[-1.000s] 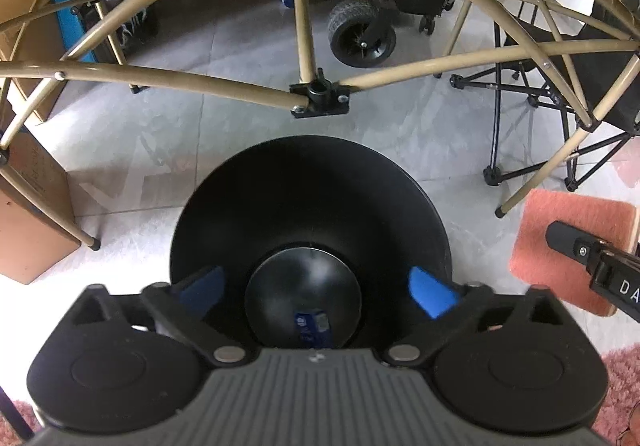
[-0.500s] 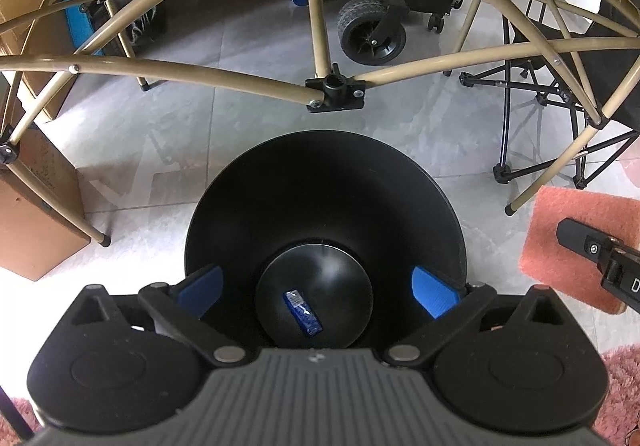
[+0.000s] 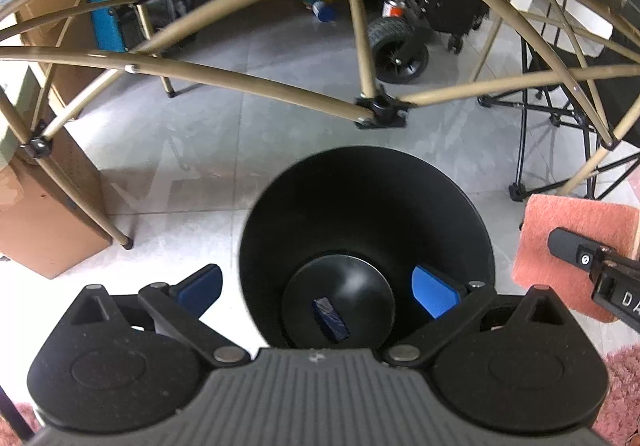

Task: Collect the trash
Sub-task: 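Lower the pink sponge into the black bin and open the right tool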

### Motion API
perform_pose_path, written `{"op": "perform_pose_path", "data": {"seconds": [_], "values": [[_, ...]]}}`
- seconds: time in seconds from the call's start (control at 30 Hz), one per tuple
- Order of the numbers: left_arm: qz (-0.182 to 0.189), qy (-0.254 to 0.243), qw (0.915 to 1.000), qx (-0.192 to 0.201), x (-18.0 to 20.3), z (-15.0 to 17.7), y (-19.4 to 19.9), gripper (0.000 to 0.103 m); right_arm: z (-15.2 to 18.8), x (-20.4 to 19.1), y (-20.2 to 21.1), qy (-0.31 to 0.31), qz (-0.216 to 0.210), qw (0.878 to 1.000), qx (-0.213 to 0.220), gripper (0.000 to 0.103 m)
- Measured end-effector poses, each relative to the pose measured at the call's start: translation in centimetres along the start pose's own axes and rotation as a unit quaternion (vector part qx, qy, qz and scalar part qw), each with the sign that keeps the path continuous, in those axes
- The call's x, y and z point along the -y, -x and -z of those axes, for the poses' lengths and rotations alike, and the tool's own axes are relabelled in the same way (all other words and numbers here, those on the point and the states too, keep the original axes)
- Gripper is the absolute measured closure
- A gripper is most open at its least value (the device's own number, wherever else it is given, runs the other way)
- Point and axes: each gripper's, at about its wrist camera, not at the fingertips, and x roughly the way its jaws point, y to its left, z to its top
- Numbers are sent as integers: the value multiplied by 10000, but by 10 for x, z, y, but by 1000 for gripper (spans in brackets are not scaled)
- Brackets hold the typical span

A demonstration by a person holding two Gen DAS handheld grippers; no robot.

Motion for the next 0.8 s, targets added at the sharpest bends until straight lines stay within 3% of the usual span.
{"op": "perform_pose_path", "data": {"seconds": [0.37, 0.53, 0.8], "values": [[-141, 282, 9991, 277, -46, 5, 21, 0, -2, -57, -11, 586, -198, 9980, -122, 72], [-372, 390, 9976, 428, -66, 8, 28, 0, -2, -79, -21, 733, -263, 9966, -278, 72], [-544, 601, 9960, 382, -99, 15, 28, 0, 2, -112, -39, 1008, -322, 9928, -559, 72]]}}
